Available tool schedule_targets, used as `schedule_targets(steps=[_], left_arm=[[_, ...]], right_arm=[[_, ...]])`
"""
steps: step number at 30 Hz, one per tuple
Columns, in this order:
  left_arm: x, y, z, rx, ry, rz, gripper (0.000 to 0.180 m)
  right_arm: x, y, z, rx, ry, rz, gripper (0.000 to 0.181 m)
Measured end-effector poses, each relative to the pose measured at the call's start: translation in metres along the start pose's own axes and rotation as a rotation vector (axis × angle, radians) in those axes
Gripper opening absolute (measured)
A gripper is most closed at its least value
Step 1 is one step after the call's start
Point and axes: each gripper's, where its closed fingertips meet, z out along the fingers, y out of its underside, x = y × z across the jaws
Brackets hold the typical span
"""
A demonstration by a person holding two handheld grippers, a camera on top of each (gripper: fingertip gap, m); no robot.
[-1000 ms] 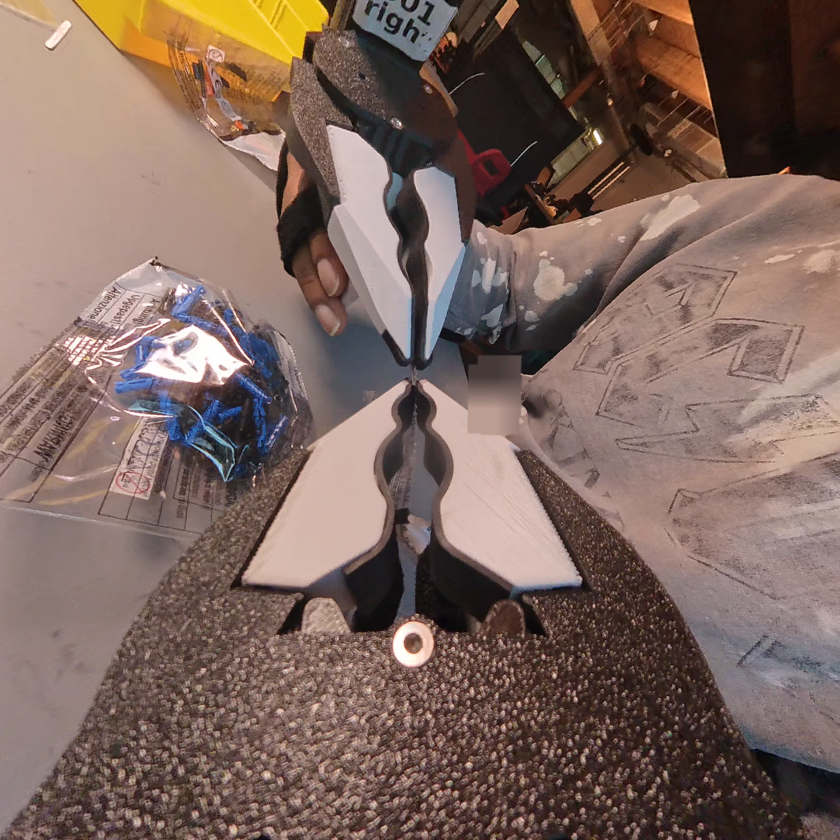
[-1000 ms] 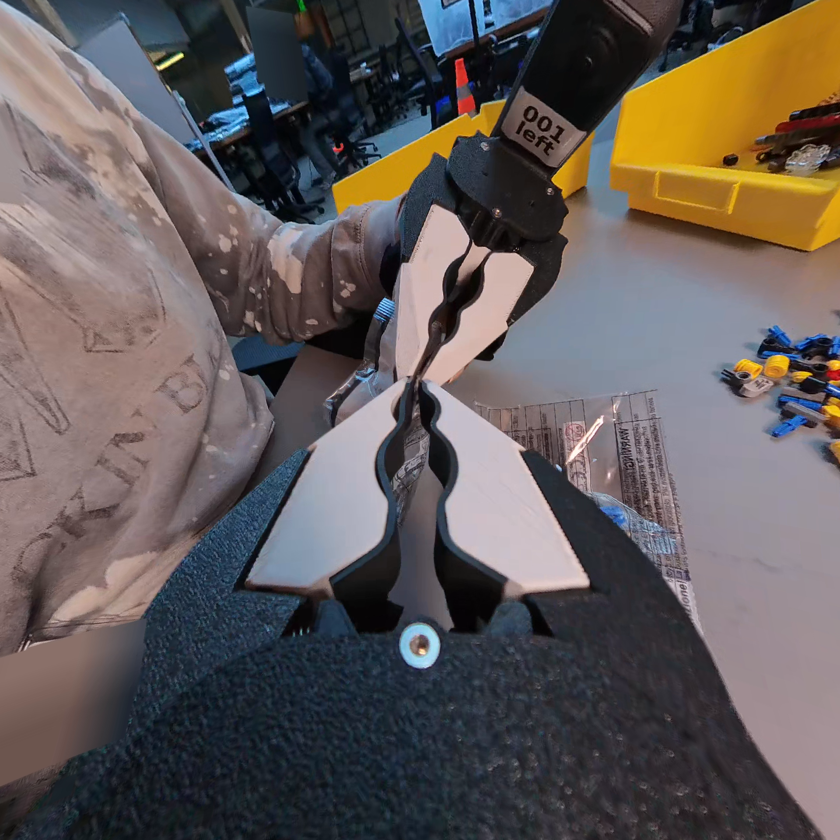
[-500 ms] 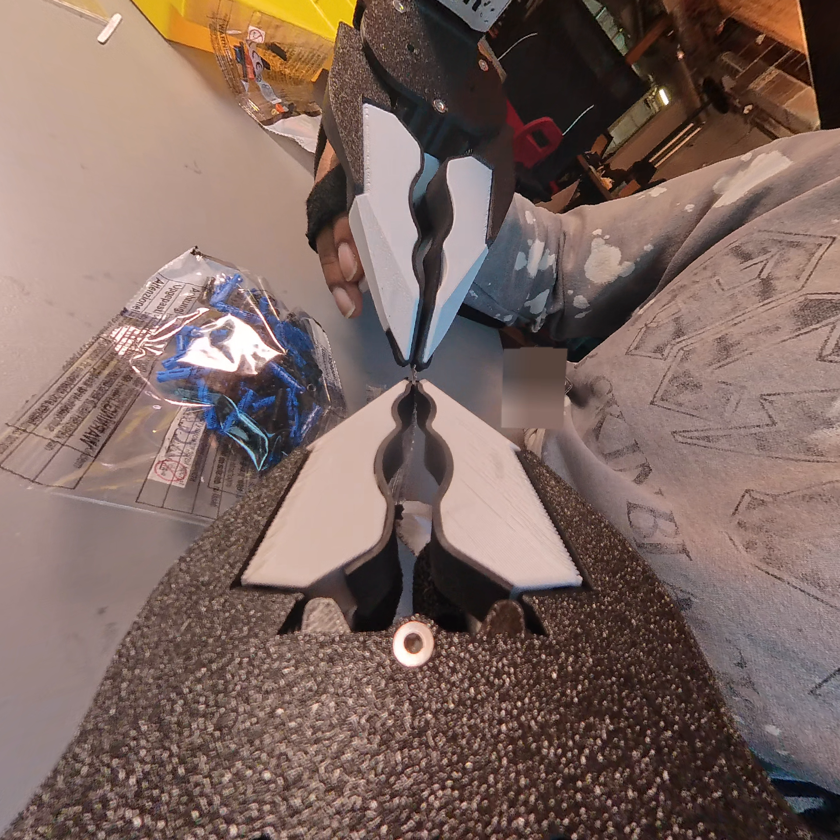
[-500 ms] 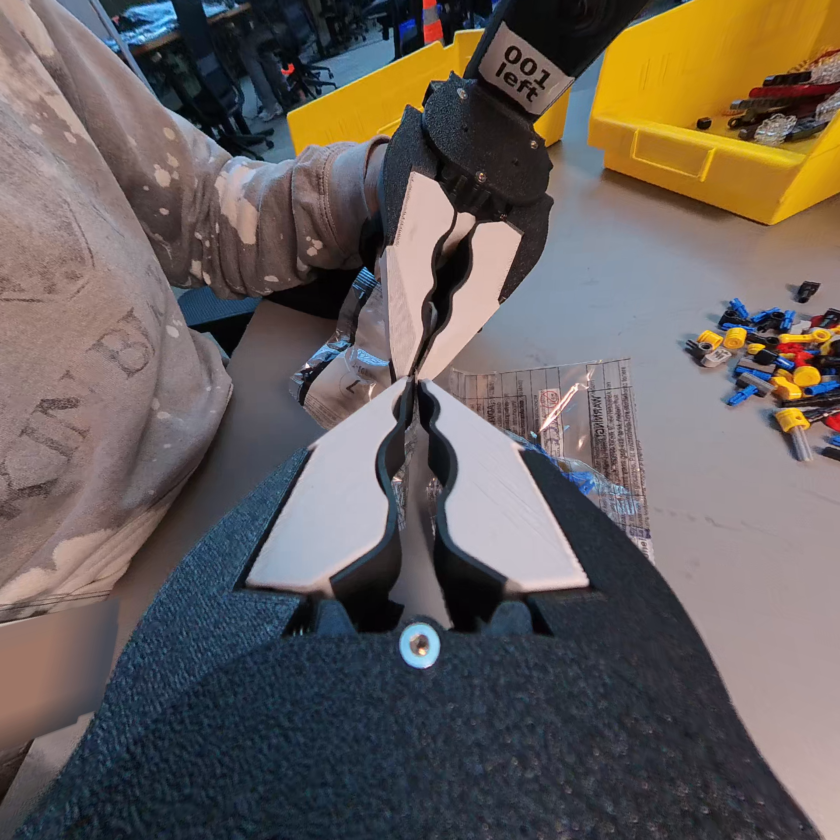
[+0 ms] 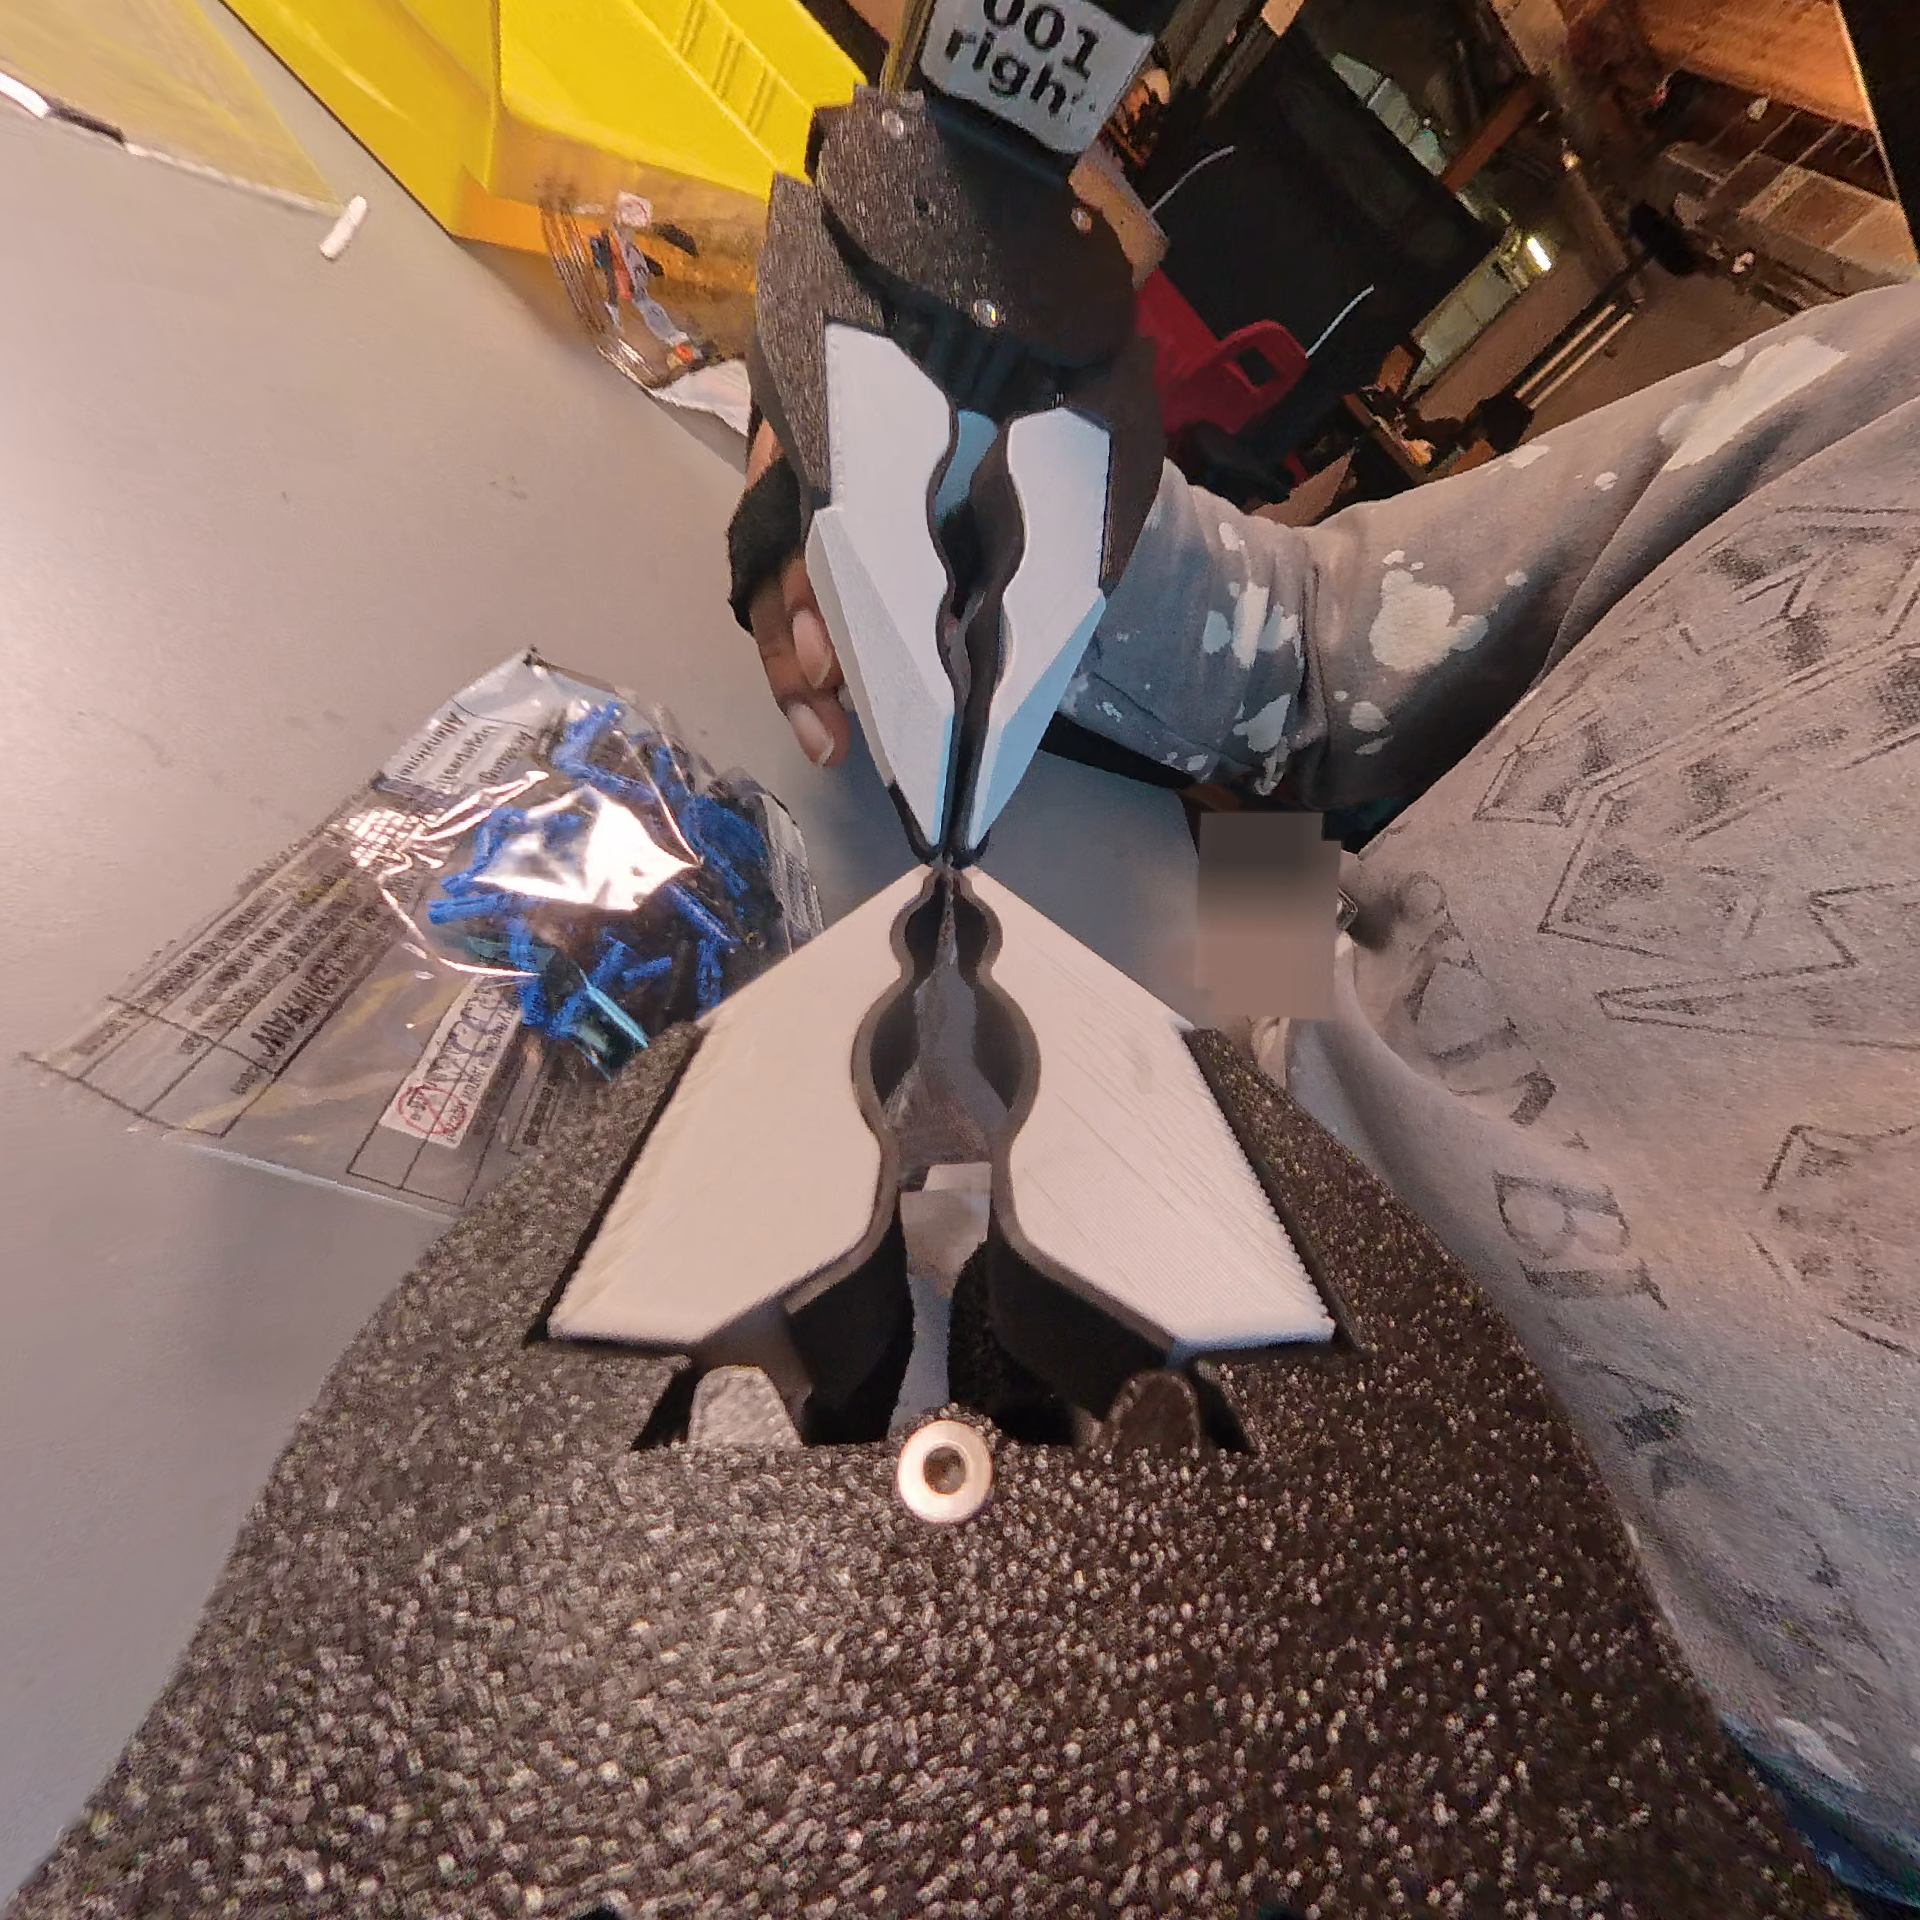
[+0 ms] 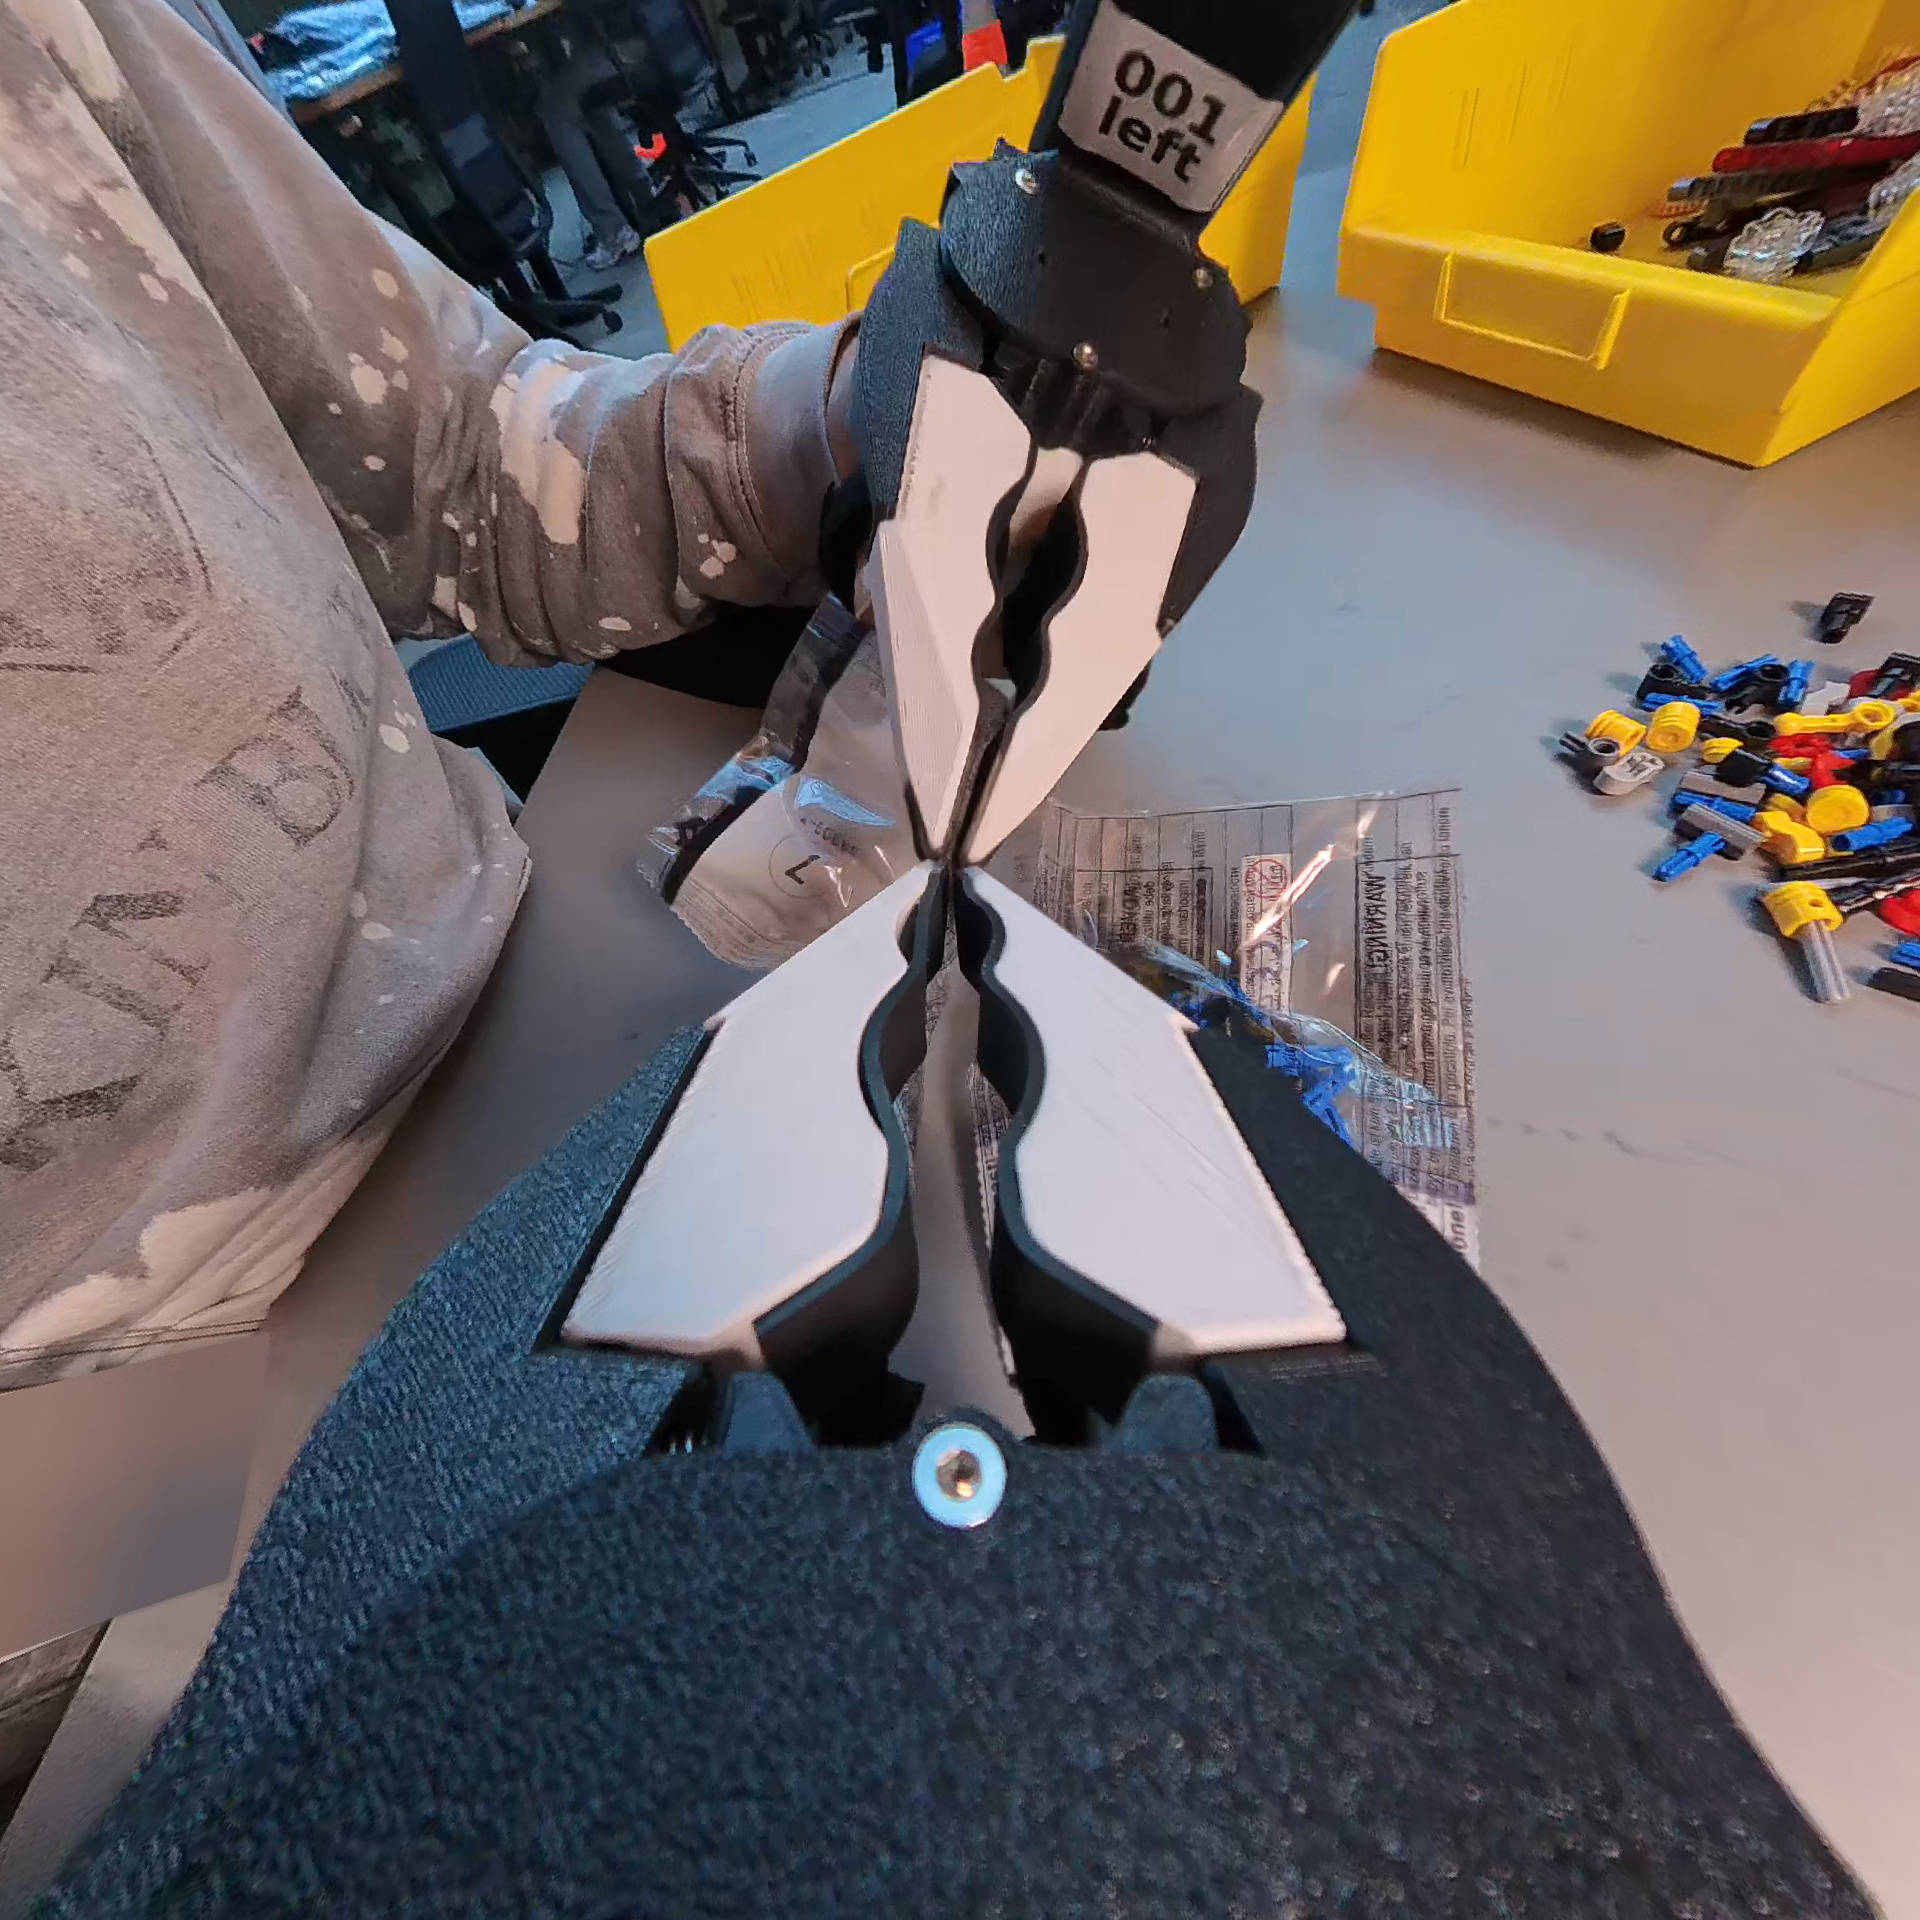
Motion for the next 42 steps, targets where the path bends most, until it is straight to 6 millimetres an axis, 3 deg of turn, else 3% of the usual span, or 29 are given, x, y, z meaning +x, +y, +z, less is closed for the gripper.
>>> schedule_targets(steps=[12,33,38,42], left_arm=[[0.003,-0.01,-0.004,0.061,-0.001,0.079,0.0],[0.004,-0.007,-0.002,0.033,-0.029,0.116,0.0],[0.007,-0.014,-0.007,0.097,0.058,-0.009,0.0],[0.004,-0.019,-0.01,0.16,0.13,-0.112,0.0]], right_arm=[[-0.002,-0.008,-0.001,0.092,-0.062,0.062,0.0],[0.0,-0.012,-0.003,0.126,-0.059,0.07,0.0],[0.0,-0.02,-0.004,0.12,0.039,-0.09,0.0],[0.004,-0.023,-0.004,0.018,0.202,-0.336,0.0]])
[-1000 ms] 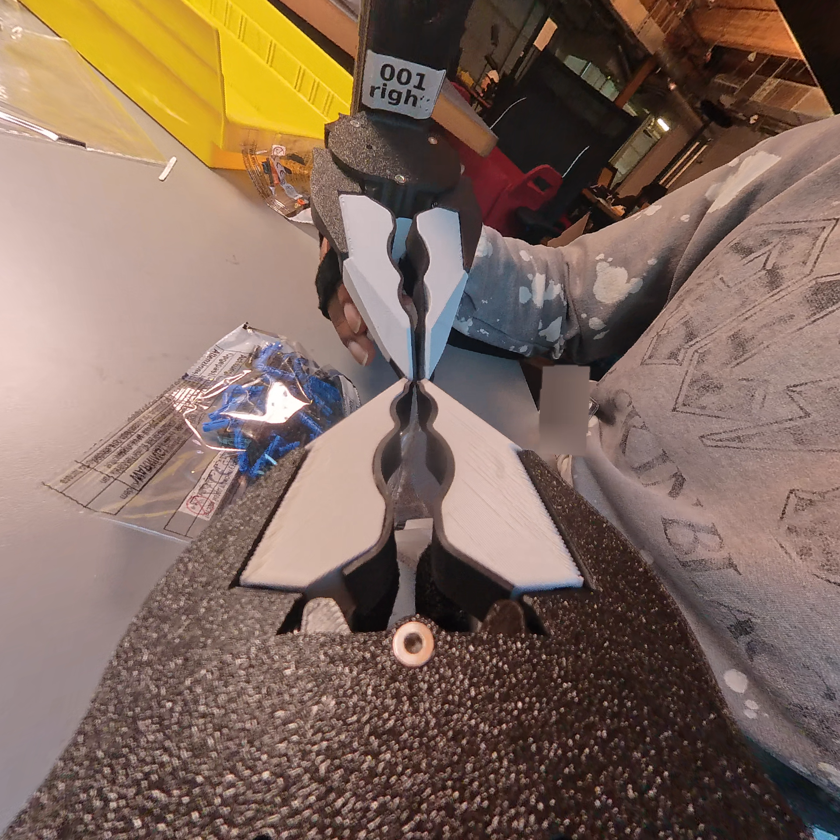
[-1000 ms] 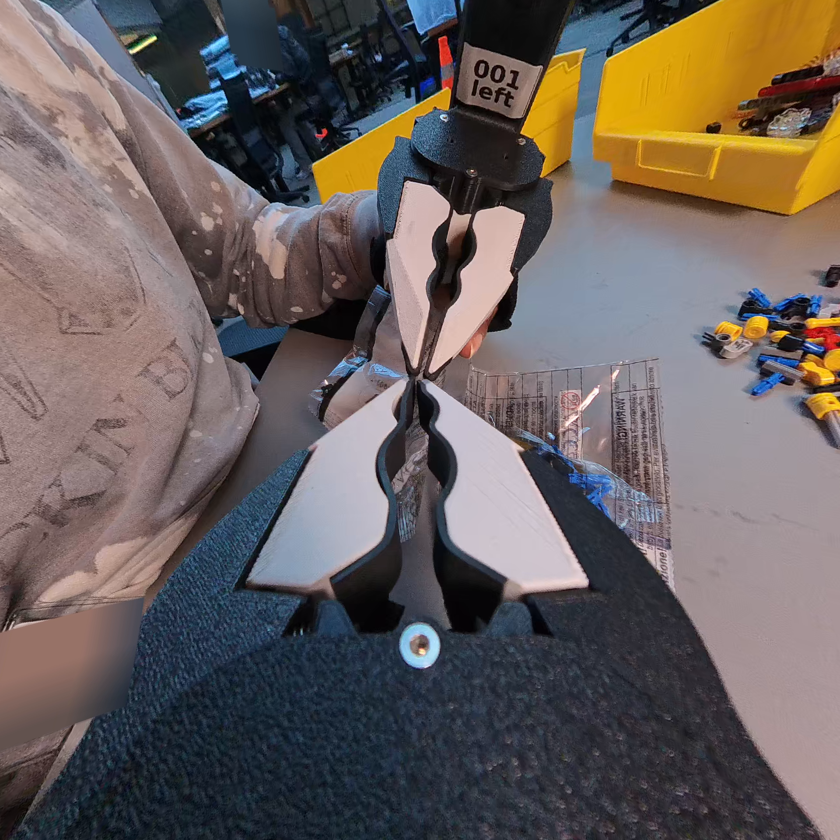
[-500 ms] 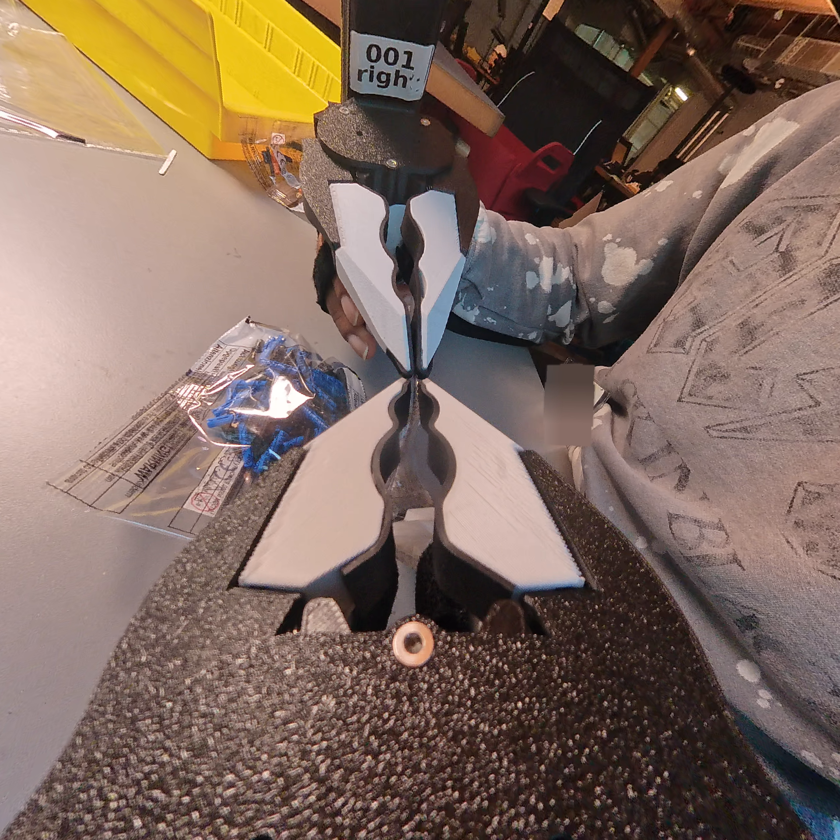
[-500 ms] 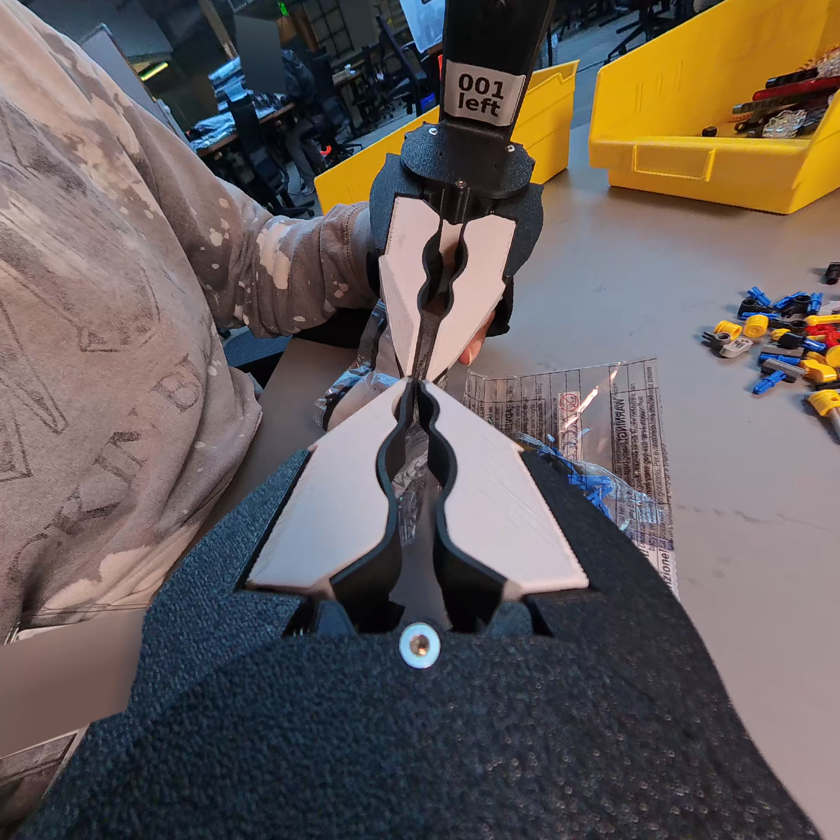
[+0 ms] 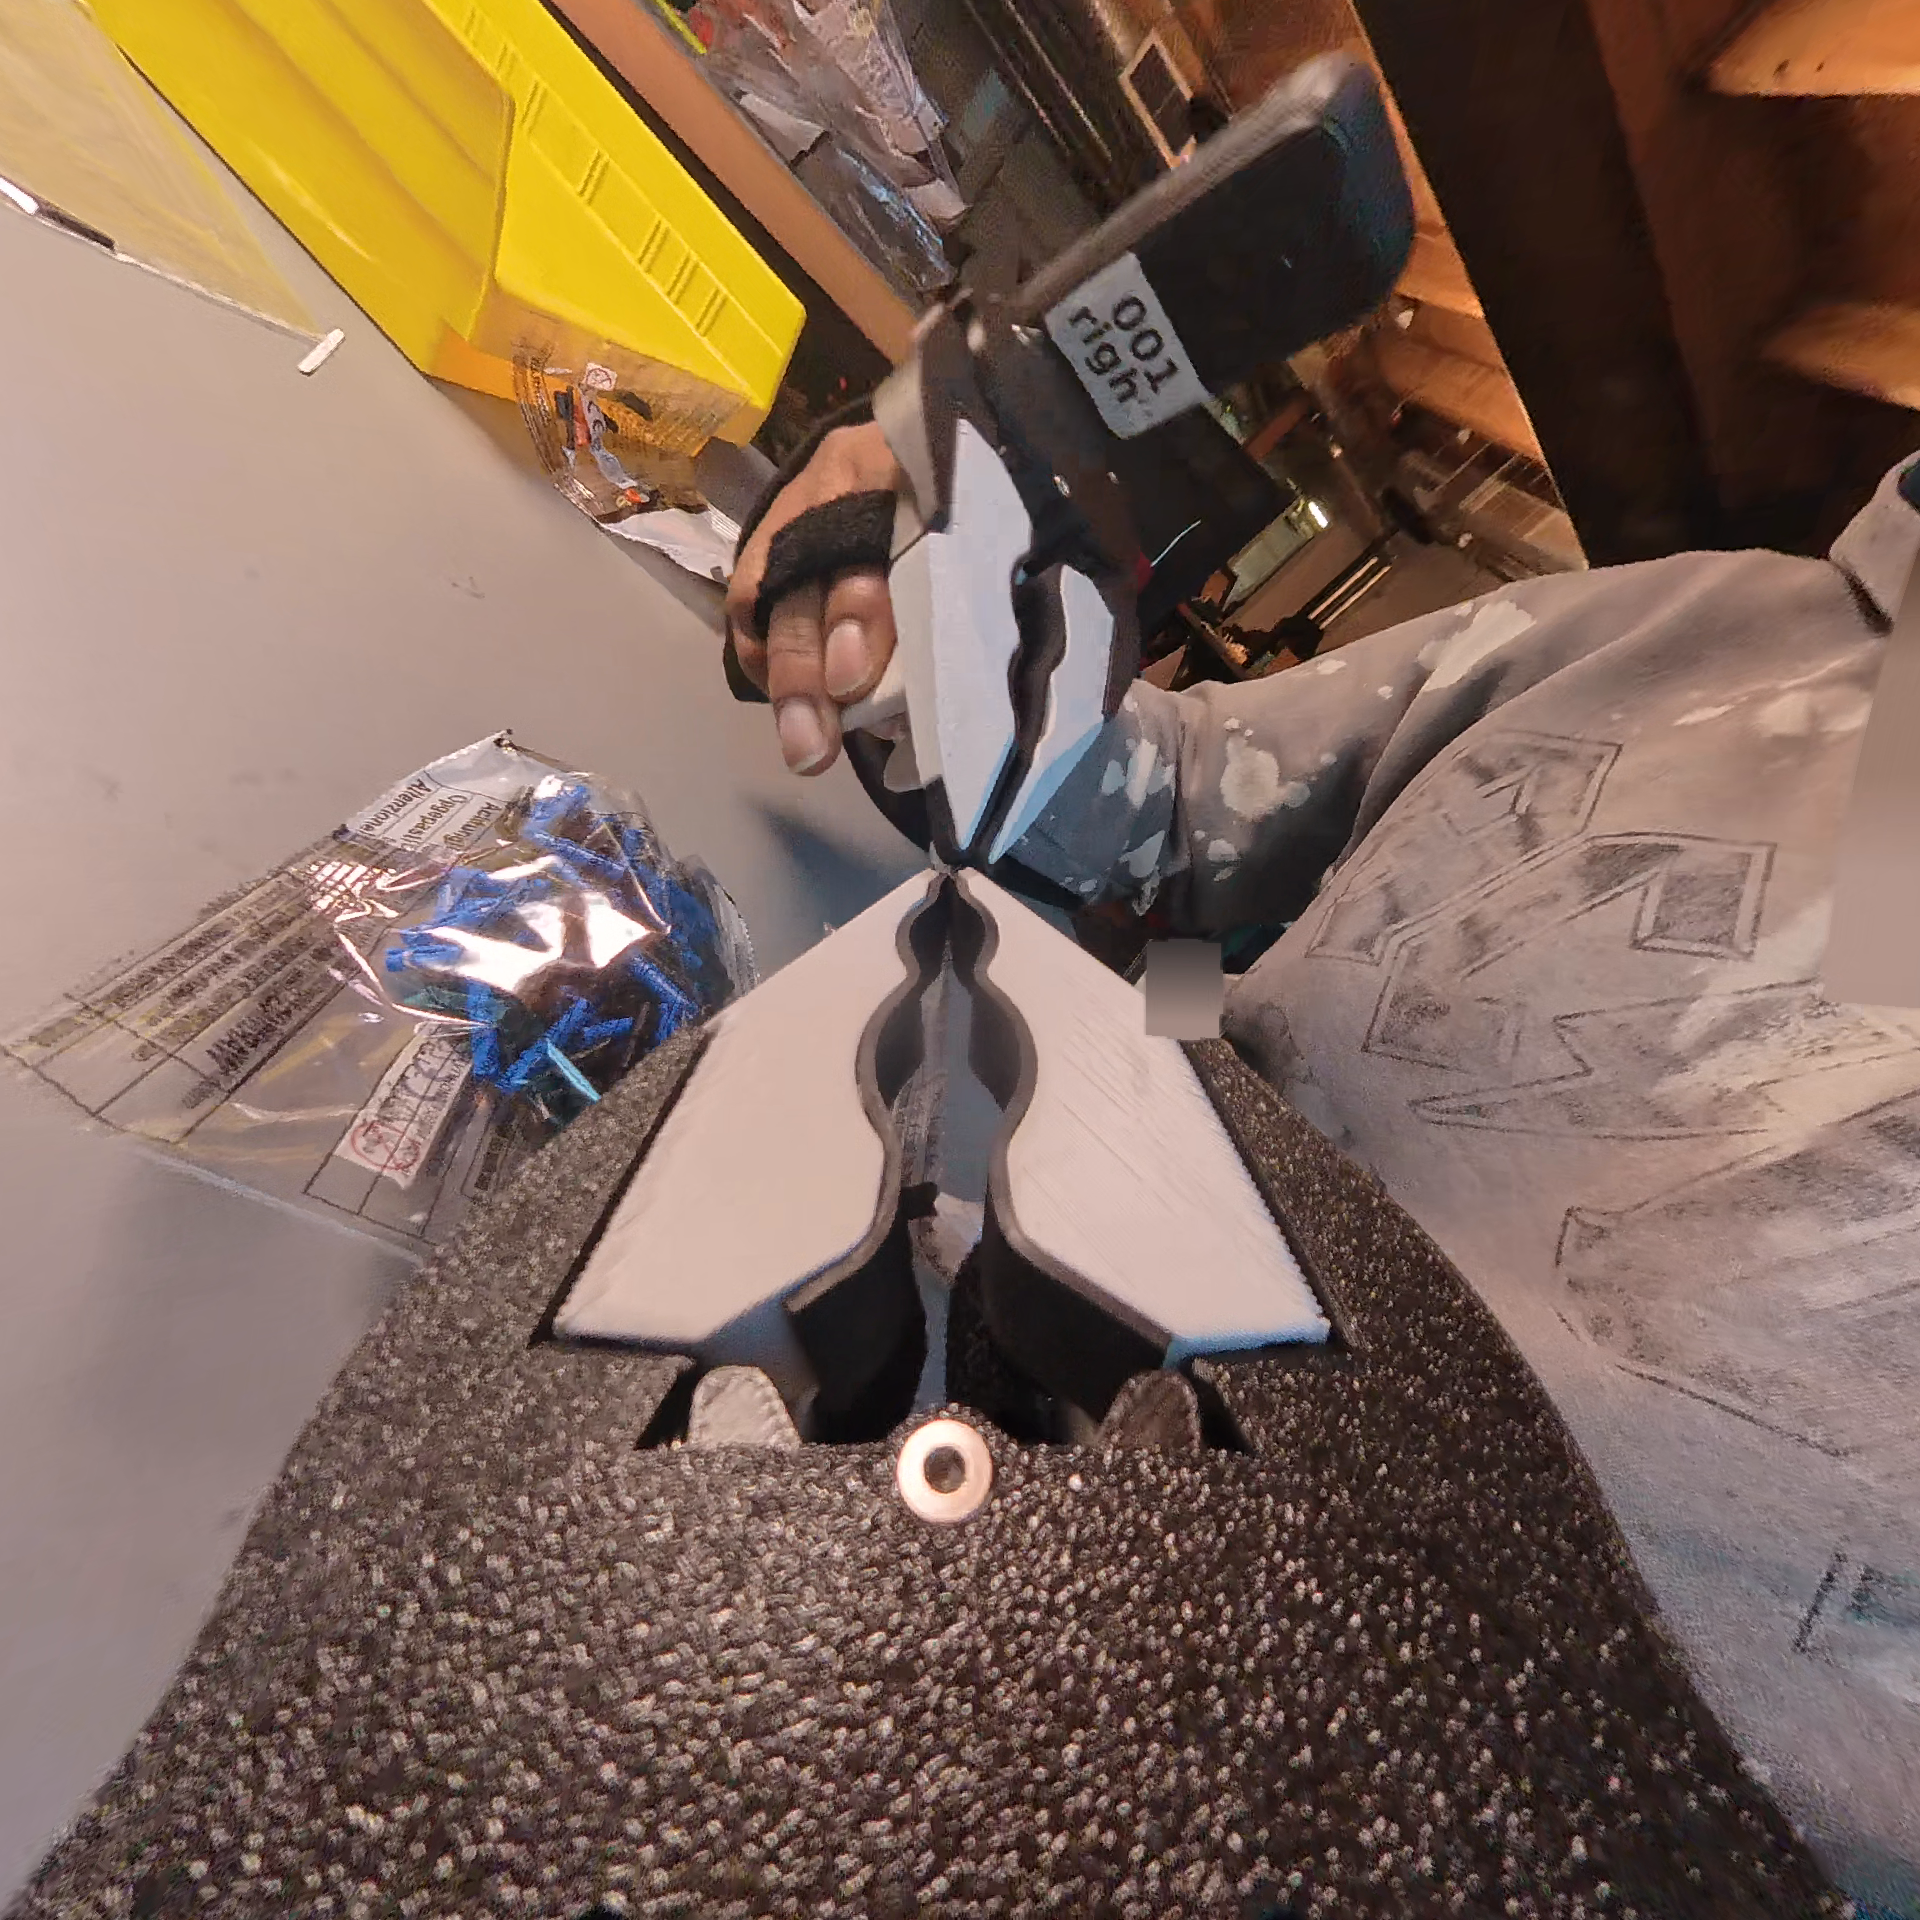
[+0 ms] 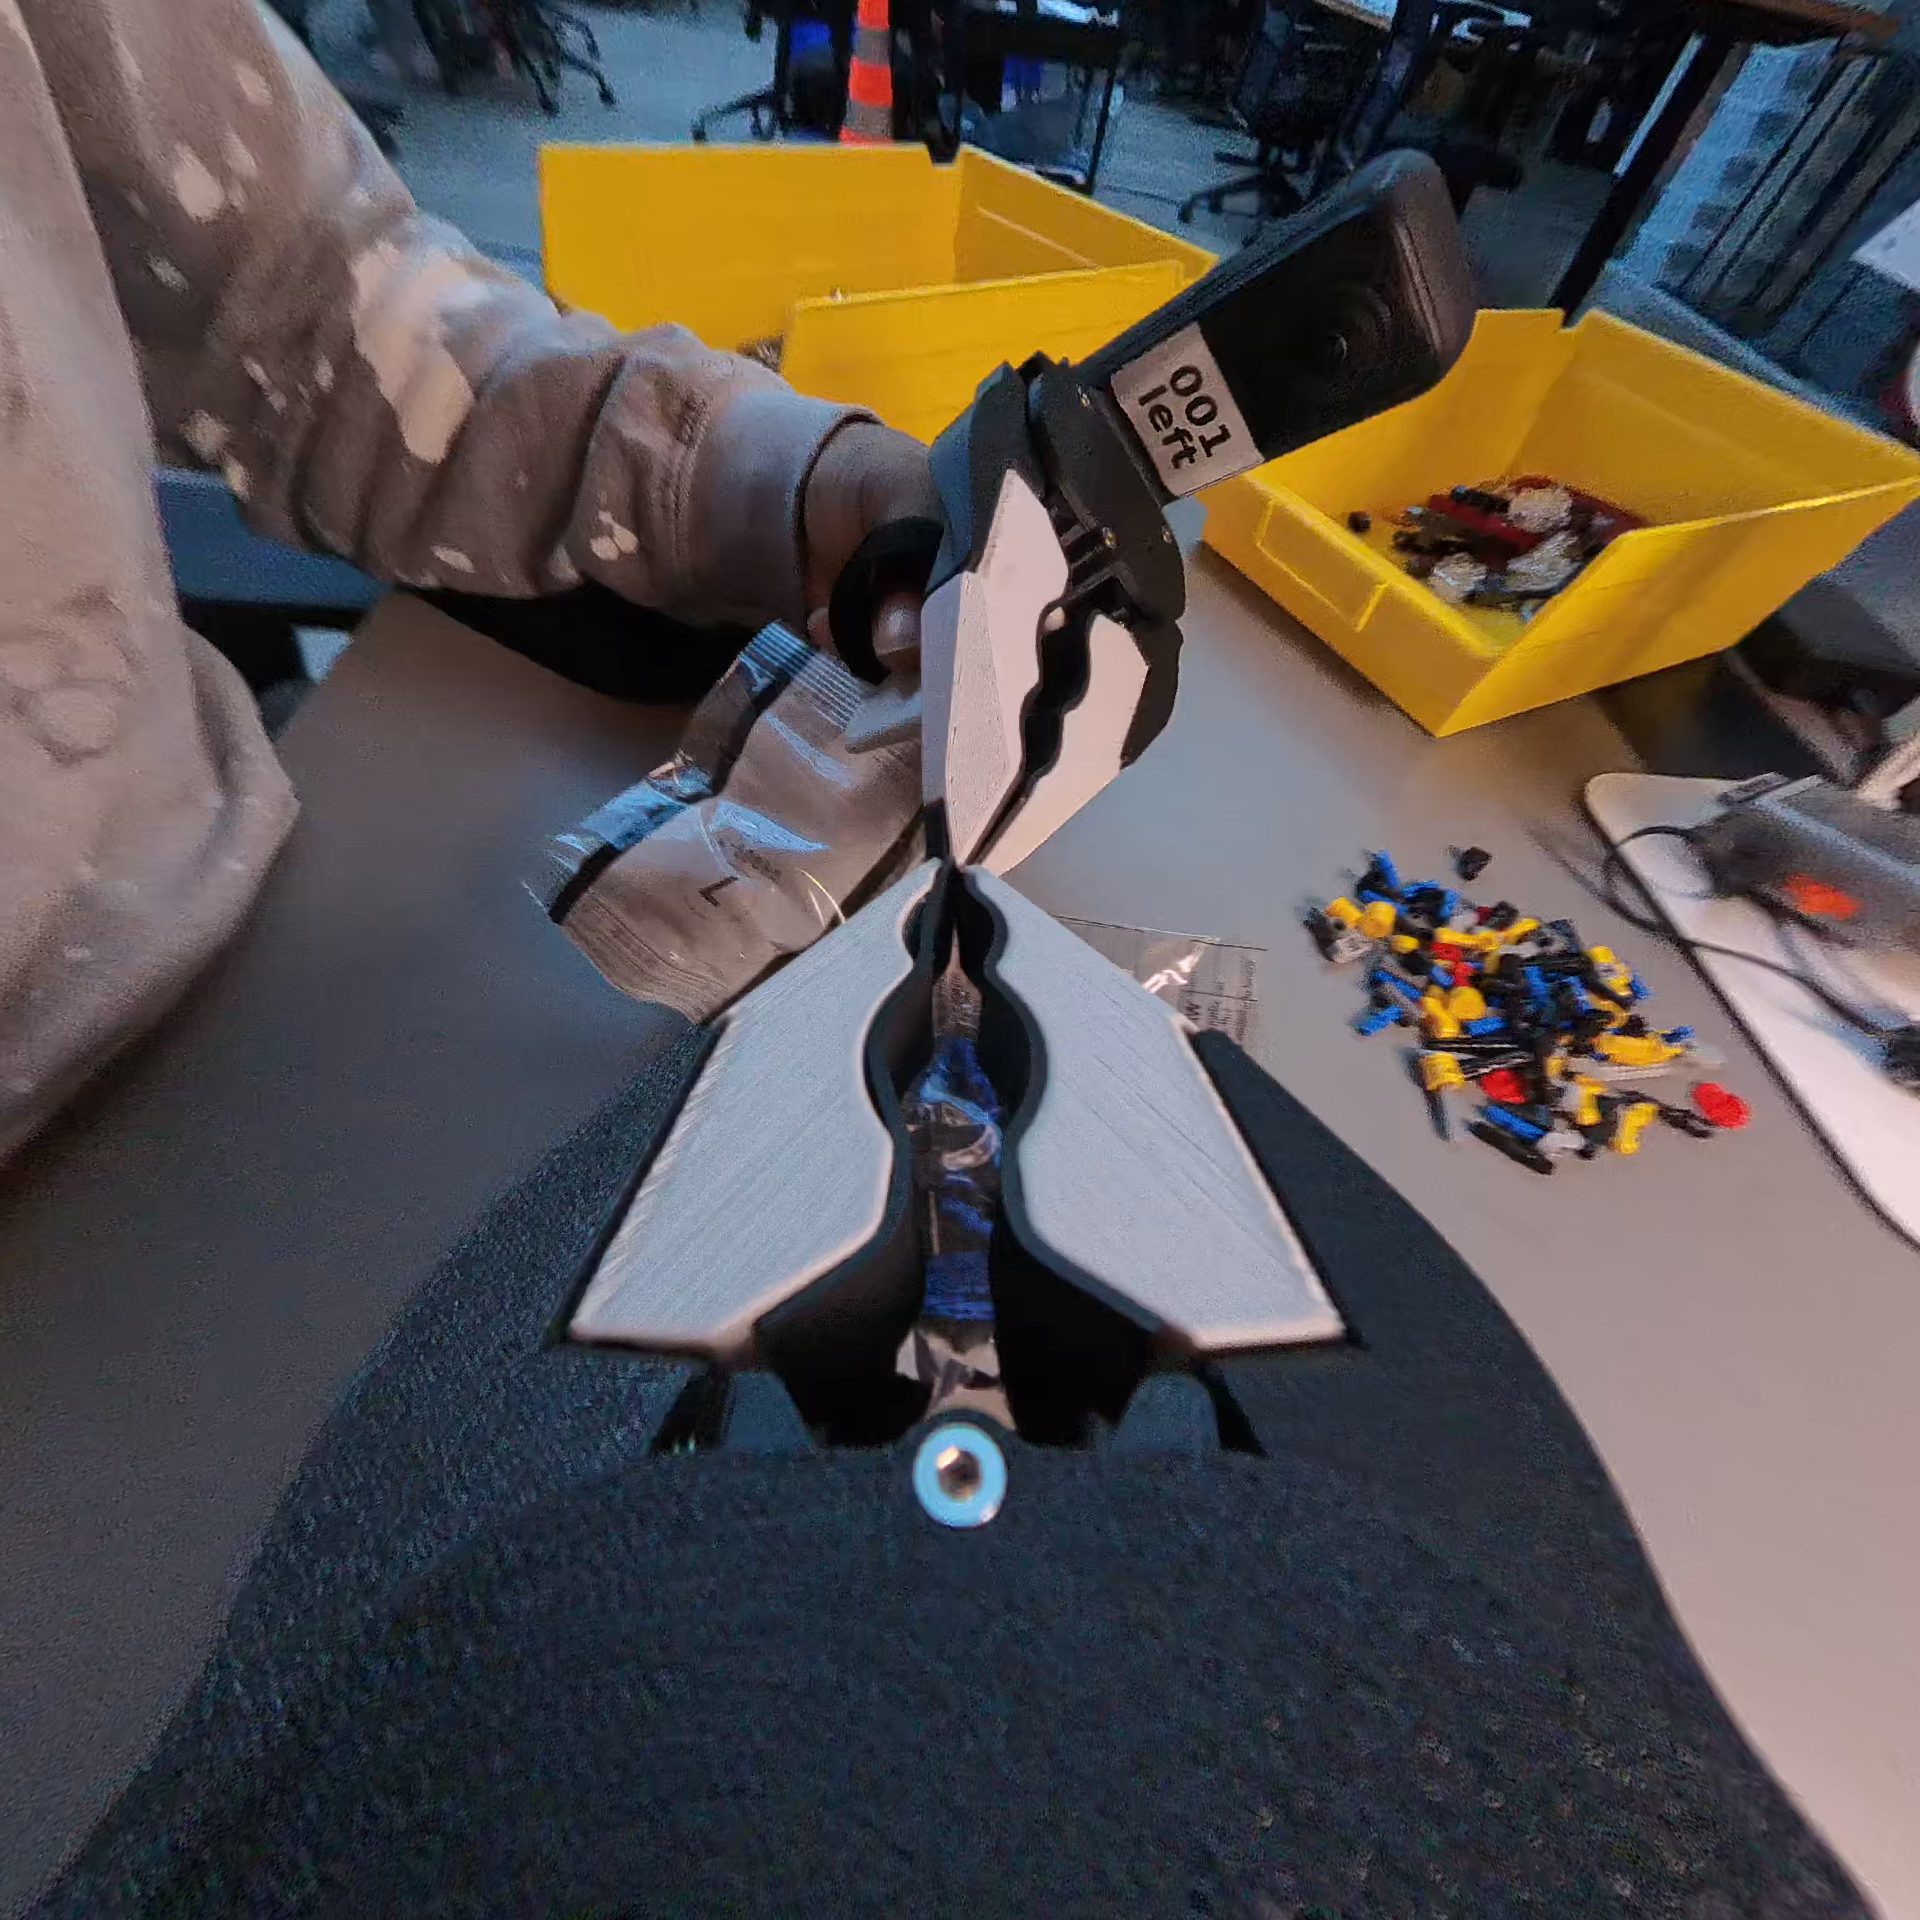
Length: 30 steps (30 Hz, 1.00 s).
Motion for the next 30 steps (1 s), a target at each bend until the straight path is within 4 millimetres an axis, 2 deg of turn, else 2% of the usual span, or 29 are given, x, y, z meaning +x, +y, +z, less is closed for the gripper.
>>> schedule_targets(steps=[4,12,18,22,30], left_arm=[[0.001,-0.001,0.0,0.015,0.037,-0.039,0.0],[0.012,0.01,0.015,-0.027,0.141,-0.078,0.0],[0.014,0.022,0.029,-0.114,0.145,-0.072,0.0],[0.018,0.029,0.031,-0.152,0.141,-0.055,0.0],[0.024,0.042,0.038,-0.217,0.146,-0.043,0.0]], right_arm=[[-0.002,0.0,0.0,-0.11,0.043,-0.188,0.0],[-0.023,0.004,-0.01,-0.301,-0.075,-0.406,0.0],[-0.037,0.015,-0.018,-0.471,-0.218,-0.542,0.0],[-0.047,0.016,-0.018,-0.551,-0.294,-0.662,0.0],[-0.064,0.021,-0.02,-0.647,-0.355,-0.75,0.0]])
